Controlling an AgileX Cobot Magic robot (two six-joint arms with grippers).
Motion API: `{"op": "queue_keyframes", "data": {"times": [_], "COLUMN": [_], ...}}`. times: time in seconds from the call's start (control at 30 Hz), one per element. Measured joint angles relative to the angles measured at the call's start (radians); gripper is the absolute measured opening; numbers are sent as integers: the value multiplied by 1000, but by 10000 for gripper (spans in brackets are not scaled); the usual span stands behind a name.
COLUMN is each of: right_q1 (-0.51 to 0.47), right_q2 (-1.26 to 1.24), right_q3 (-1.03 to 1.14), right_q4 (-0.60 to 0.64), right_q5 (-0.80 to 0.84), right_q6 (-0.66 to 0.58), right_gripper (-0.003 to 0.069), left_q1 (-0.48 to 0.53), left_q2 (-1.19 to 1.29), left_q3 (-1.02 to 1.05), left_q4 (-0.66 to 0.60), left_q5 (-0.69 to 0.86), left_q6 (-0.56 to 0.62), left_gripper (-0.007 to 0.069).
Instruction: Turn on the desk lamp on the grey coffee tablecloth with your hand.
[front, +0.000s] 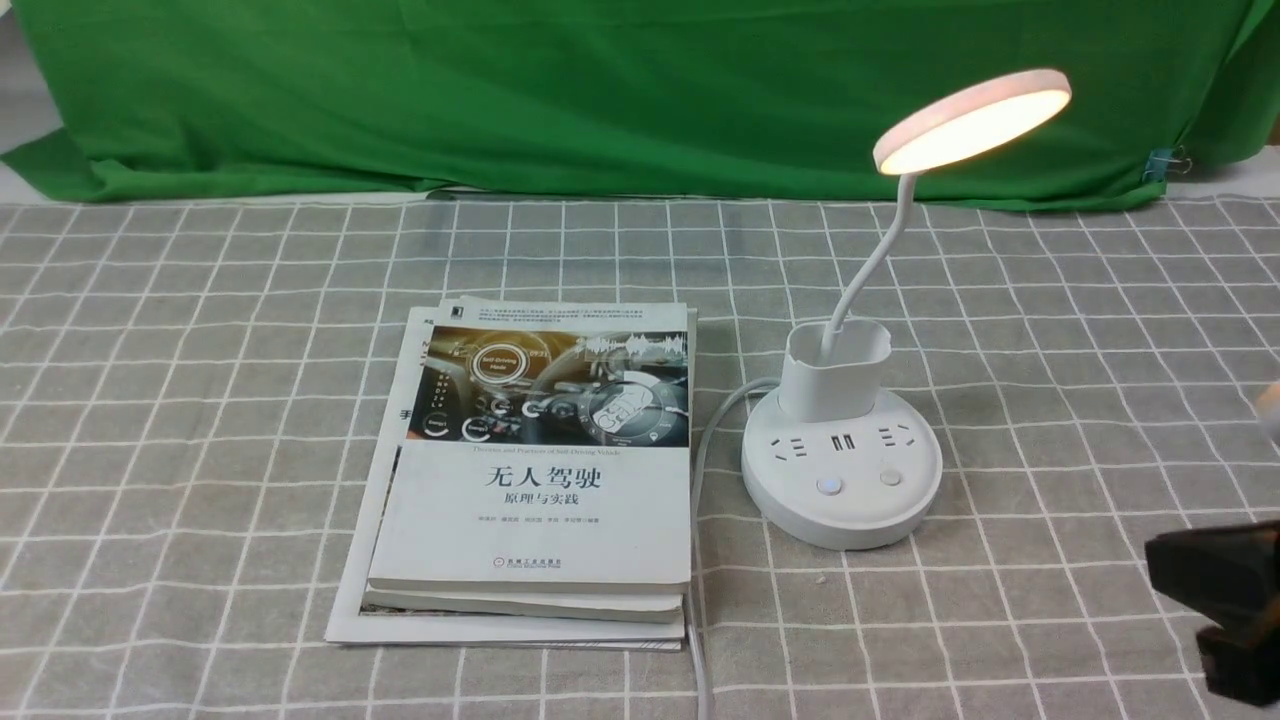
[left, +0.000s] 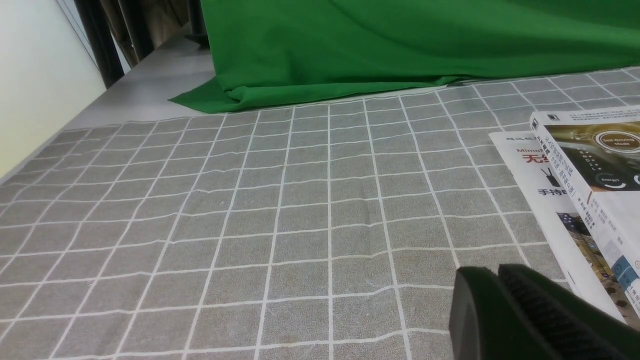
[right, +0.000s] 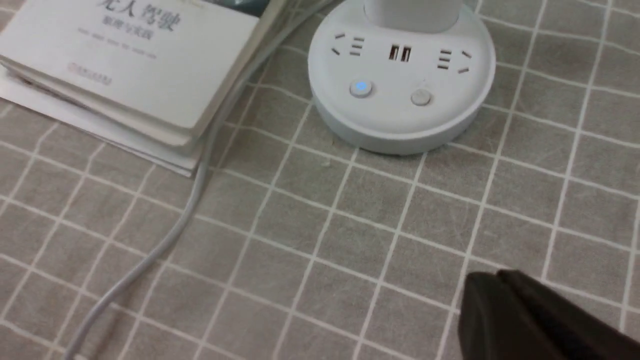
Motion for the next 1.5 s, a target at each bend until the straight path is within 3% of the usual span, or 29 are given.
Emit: {"op": "queue_keyframes", "data": {"times": [0.33,0.47,0.57,0.7,0.87,1.5], "right_q1": [0,-4,-48,-213,-282,-291], "right_q2": [-269,-317,-360,-504,-672,-749], "right_q3": [52,80,146,356,543,610], "right_q4": [0,-25,-37,-50,-52,-52], "right_q5": [-4,-34,-100,-292,-392,-423], "right_q6": [27,28,23,-37,-67,-75], "right_gripper": [70,43,26,25,25,44], "left_q1": [0,0,0,0,0,0], "left_q2": [0,0,0,0,0,0], "left_q3": [0,0,0,0,0,0], "left_q4": [0,0,0,0,0,0], "left_q5": [0,0,0,0,0,0], "left_q6": [0,0,0,0,0,0], "left_gripper": [19,19,19,19,19,19]}}
